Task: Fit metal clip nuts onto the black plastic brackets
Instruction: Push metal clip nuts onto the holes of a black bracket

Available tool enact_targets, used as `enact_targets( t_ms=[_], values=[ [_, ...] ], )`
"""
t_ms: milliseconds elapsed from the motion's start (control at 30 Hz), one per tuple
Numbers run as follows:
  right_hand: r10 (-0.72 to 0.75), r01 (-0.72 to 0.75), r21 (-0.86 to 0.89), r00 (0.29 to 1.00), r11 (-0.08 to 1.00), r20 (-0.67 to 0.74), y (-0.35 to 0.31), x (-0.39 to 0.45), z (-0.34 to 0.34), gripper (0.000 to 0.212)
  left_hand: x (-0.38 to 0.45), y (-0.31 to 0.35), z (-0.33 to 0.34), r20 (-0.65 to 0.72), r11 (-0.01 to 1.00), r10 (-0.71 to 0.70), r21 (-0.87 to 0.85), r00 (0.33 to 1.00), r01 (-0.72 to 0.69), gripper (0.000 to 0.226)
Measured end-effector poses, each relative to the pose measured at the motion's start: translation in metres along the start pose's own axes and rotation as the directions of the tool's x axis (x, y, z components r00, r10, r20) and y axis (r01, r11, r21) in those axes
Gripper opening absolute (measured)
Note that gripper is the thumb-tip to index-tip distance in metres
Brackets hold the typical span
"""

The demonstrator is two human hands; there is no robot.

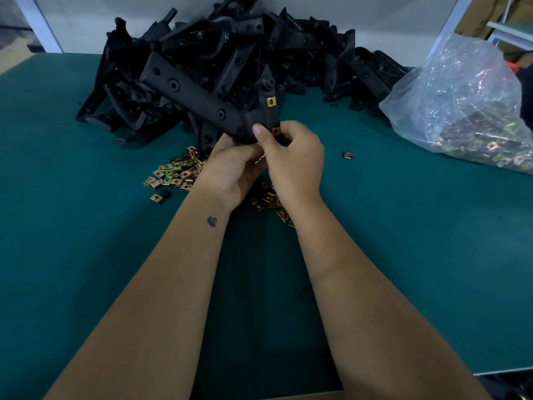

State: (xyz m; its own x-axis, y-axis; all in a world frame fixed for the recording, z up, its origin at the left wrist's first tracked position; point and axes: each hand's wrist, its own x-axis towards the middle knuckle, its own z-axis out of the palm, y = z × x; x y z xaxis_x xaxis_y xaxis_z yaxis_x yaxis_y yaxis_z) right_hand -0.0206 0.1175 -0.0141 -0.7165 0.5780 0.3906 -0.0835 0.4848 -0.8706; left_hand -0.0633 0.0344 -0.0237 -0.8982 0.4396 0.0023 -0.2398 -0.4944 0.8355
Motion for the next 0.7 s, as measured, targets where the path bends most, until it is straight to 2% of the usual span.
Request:
enact_targets(
  t_ms=[167,300,500,700],
  values=[
    [0.039,-0.039,-0.035,0.999,0.999,-0.010,-0.0005,0.0006,0.0010,0.028,0.0032,-0.0023,-0.0005,-0.061,1.000,-0.018,-0.010,0.998,0.017,0.043],
    [-0.011,0.011,-0.039,1.000,0.999,0.000,-0.0021,-0.0008,-0.0012,0.025,0.0030,-0.0028,-0.0010,-0.055,1.000,-0.021,-0.019,0.998,0.020,0.041],
    [-0.030,0.032,-0.088,0.999,0.996,0.024,-0.0015,-0.0004,-0.0039,0.038,0.0018,-0.0015,0.0004,-0.047,1.000,-0.006,0.009,0.999,0.007,0.042],
    [0.000,-0.002,-0.069,1.000,0.998,-0.023,0.0008,0.0029,-0.0056,0.041,0.0005,0.0032,-0.0010,-0.055,0.998,-0.003,-0.063,0.998,-0.001,0.022]
  ],
)
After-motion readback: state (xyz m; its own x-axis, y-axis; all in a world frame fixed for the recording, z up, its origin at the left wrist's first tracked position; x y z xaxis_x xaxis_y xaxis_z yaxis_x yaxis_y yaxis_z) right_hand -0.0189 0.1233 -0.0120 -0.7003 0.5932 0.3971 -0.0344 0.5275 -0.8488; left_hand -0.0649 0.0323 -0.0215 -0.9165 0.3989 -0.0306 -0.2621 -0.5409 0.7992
